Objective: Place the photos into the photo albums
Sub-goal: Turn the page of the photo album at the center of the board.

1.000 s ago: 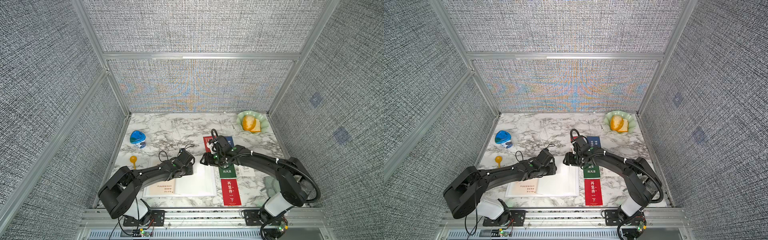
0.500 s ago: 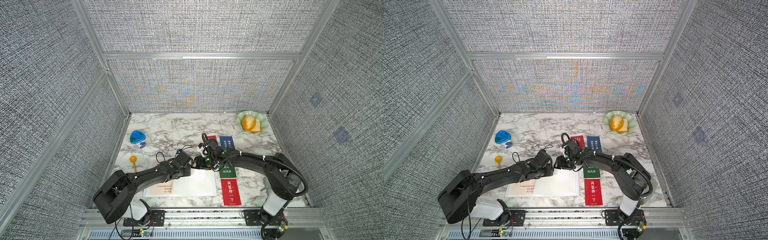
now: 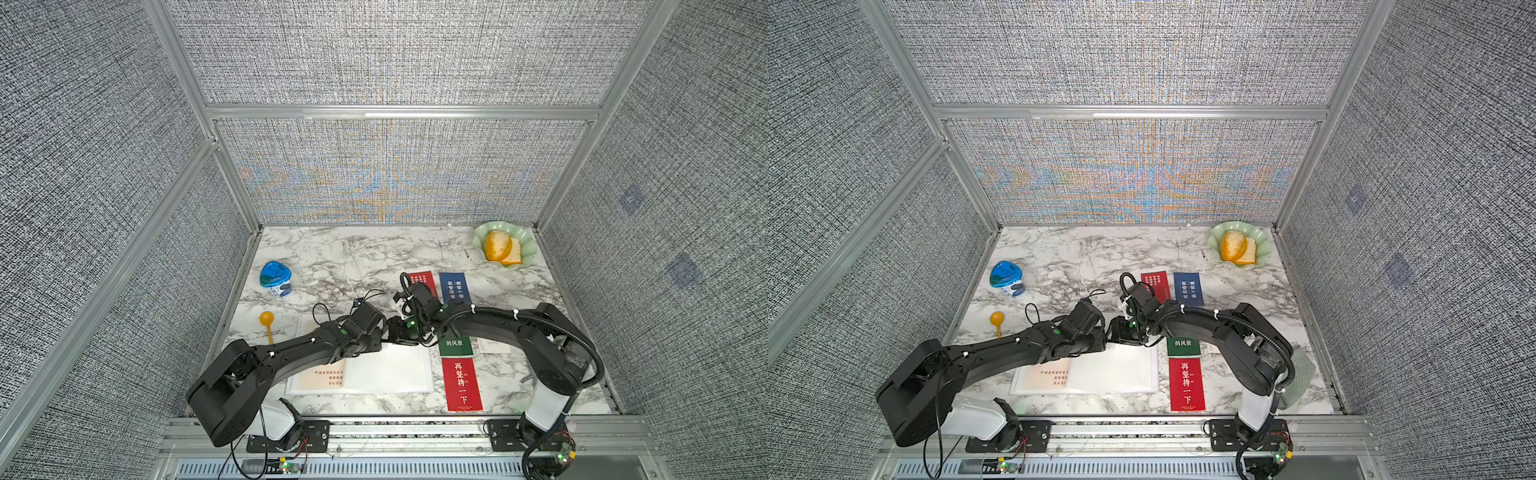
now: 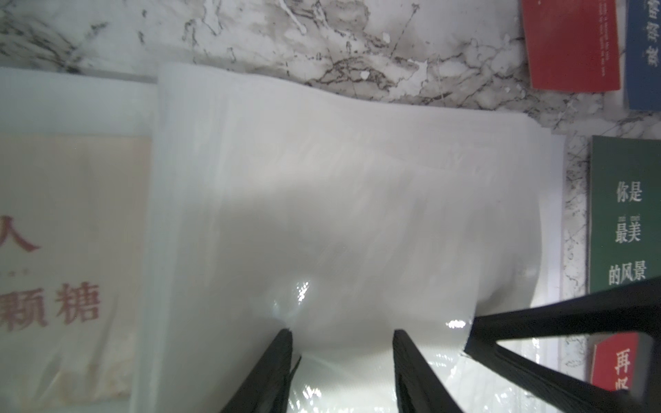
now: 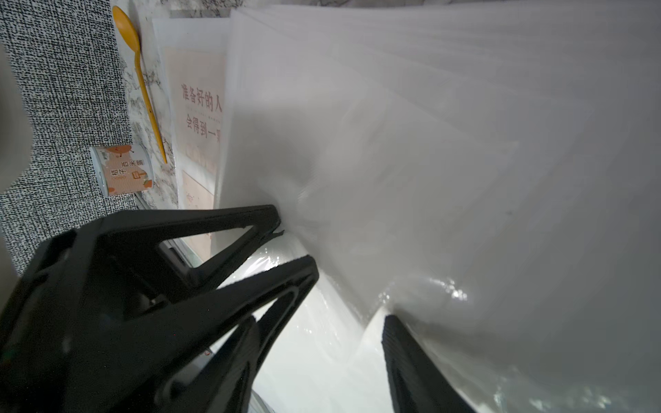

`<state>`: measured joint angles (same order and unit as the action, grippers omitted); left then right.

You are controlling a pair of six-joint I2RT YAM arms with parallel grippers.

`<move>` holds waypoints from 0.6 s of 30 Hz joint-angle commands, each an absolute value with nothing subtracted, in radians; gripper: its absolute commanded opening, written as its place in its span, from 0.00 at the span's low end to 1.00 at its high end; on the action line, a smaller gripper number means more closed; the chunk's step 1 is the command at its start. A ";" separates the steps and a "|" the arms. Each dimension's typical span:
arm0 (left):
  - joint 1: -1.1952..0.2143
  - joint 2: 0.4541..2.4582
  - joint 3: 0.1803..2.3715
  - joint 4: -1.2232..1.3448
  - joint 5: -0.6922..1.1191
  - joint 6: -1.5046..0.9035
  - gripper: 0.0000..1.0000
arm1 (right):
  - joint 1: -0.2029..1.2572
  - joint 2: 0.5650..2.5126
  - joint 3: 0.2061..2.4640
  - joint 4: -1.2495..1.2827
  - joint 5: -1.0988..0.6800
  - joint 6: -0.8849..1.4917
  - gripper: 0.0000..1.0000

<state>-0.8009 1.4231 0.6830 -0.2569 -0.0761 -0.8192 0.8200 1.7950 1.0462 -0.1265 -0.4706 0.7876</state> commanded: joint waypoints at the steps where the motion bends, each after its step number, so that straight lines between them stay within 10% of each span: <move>1: -0.798 1.420 0.686 -0.299 -0.086 -0.813 0.49 | 0.822 1.803 1.039 -0.080 -0.486 0.808 0.59; 18: -0.798 1.360 0.728 -0.311 -0.082 -0.758 0.49 | 0.820 1.833 1.059 0.062 -0.580 0.874 0.54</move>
